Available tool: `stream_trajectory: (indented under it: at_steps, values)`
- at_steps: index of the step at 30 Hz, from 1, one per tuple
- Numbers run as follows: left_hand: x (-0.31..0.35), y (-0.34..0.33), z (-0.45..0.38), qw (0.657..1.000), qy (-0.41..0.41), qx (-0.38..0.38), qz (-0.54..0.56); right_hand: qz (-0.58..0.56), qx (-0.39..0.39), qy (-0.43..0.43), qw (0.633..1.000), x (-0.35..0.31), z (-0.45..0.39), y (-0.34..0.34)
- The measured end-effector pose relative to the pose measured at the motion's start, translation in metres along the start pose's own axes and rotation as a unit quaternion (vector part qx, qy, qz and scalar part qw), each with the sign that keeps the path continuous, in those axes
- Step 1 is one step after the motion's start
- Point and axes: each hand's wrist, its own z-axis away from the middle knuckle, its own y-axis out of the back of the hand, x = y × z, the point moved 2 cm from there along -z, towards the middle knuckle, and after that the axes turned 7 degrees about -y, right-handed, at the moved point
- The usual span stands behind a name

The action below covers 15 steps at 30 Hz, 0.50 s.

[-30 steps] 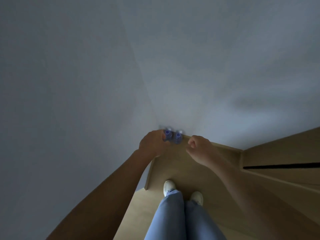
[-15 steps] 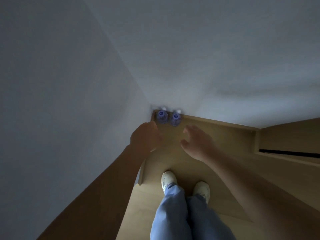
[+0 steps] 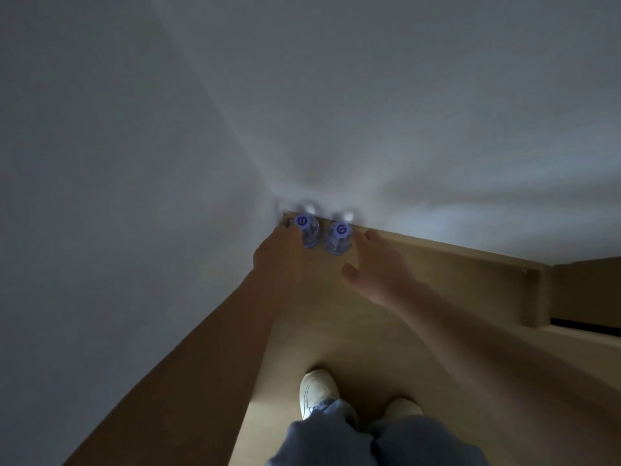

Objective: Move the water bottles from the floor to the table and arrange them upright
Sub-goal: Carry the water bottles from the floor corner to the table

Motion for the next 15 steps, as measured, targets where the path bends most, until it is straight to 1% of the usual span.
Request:
stream_trajectory:
  at_steps: [5, 10, 15]
  values:
    - [-0.020, -0.033, -0.025, 0.999, 0.023, 0.012, 0.040, 0.005, -0.022, -0.001, 1.000, 0.012, -0.033, -0.029]
    - [-0.023, -0.052, -0.056, 0.996, 0.046, 0.046, 0.059, -0.017, 0.056, 0.030, 0.998, 0.020, -0.060, -0.046]
    - [-0.027, -0.063, -0.072, 0.996, 0.035, 0.057, 0.060, -0.015, 0.048, 0.031, 0.998, 0.022, -0.076, -0.062]
